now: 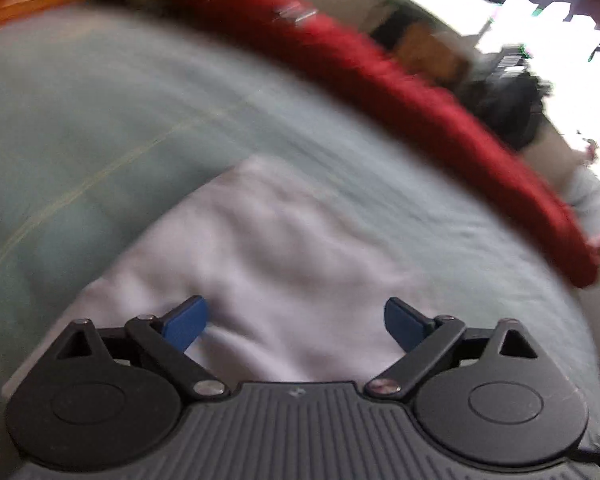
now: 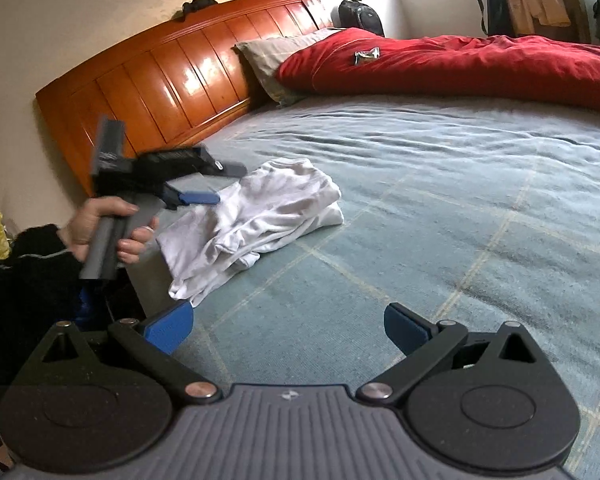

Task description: Fold clothes

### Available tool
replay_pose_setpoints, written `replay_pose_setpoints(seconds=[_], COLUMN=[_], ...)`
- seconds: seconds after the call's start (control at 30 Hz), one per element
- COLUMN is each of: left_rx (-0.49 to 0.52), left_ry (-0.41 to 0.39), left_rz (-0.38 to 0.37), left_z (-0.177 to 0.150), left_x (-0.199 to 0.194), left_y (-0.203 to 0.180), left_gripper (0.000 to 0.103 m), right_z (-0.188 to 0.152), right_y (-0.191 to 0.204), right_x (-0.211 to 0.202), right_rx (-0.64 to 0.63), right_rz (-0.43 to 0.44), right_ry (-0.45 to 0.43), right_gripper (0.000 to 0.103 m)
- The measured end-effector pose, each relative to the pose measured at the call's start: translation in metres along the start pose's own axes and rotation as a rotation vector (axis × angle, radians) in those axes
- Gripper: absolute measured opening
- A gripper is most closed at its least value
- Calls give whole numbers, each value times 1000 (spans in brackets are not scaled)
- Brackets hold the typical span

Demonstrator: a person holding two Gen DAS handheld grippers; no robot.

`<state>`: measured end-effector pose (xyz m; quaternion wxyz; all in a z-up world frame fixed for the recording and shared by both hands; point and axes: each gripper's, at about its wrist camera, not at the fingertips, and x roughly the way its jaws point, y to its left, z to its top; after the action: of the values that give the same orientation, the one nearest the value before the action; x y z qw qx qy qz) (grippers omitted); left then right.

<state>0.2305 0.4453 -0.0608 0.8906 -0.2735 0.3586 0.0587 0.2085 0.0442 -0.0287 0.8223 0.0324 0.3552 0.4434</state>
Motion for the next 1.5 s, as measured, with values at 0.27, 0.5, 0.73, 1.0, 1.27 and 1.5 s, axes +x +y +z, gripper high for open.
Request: replay_pose_setpoints(seconds=[0.27, 0.5, 0.73, 1.0, 1.27, 1.5], left_rx=[-29, 64, 184, 88, -9, -101], left_ry=[-10, 126, -15, 29, -163, -173], left_rz=[-171, -214, -130, -163, -14, 163], left_z=[-21, -81, -95, -111, -54, -42], left_x=[-42, -22, -60, -71, -70, -63], left_y=[-23, -65, -82, -61, 12, 64], left_gripper=[92, 92, 93, 93, 93, 88], right_z=[1, -4, -4, -7, -8, -7], right_y=[1, 8, 8, 14, 19, 18], right_x=[-4, 5, 1, 3, 13, 20], right_rx=[-10, -15, -11, -33, -37, -34], right_rz=[0, 14, 2, 17, 30, 25], right_ry=[-10, 23, 18, 34, 58, 71], right_gripper=[103, 103, 103, 103, 103, 103])
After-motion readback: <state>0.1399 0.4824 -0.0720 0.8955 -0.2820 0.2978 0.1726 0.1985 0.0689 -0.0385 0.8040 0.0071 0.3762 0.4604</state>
